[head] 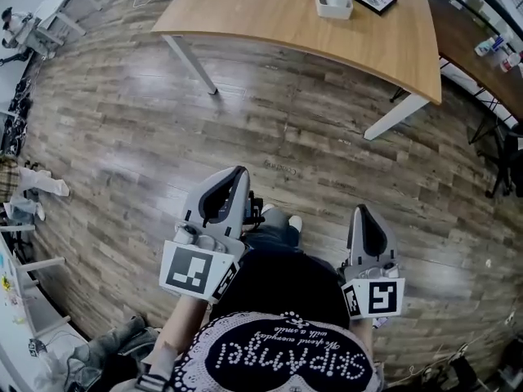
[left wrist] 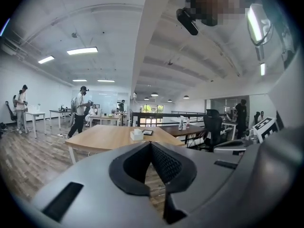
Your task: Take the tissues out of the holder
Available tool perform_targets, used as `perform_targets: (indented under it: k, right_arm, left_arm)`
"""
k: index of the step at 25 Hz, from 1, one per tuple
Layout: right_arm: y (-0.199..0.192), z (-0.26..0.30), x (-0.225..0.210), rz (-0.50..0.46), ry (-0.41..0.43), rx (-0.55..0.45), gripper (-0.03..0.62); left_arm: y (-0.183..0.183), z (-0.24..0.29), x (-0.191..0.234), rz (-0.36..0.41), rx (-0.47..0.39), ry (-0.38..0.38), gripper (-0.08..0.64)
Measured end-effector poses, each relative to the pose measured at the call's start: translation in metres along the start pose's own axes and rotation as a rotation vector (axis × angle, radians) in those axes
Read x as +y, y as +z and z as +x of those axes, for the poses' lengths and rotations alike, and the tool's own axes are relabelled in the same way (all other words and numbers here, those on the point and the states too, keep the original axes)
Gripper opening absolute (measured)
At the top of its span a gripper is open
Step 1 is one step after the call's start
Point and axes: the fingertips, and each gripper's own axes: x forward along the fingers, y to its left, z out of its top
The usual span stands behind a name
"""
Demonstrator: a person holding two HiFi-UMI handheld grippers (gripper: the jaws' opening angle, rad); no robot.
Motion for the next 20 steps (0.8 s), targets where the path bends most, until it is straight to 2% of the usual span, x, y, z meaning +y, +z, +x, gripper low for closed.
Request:
perform_targets:
  k: [6, 12, 20]
  right_arm:
    - [0.002, 0.007, -0.012, 0.019, -0.005, -0.003, 0.011]
    - [-0.001, 0.036, -0.027, 0.049, -0.042, 0.035, 0.011]
    - [0.034, 0.109, -0.052, 0.048, -0.077, 0.002, 0.011]
  left_arm:
    - [0.000, 0.024, -0.017, 0.010, 0.019, -0.068, 0.005]
    - [0.000, 0.067, 0.004, -0.016, 0.059, -0.081, 0.005]
    - [0.022, 0.139, 0.040, -0.036, 0.061, -0.133, 0.005]
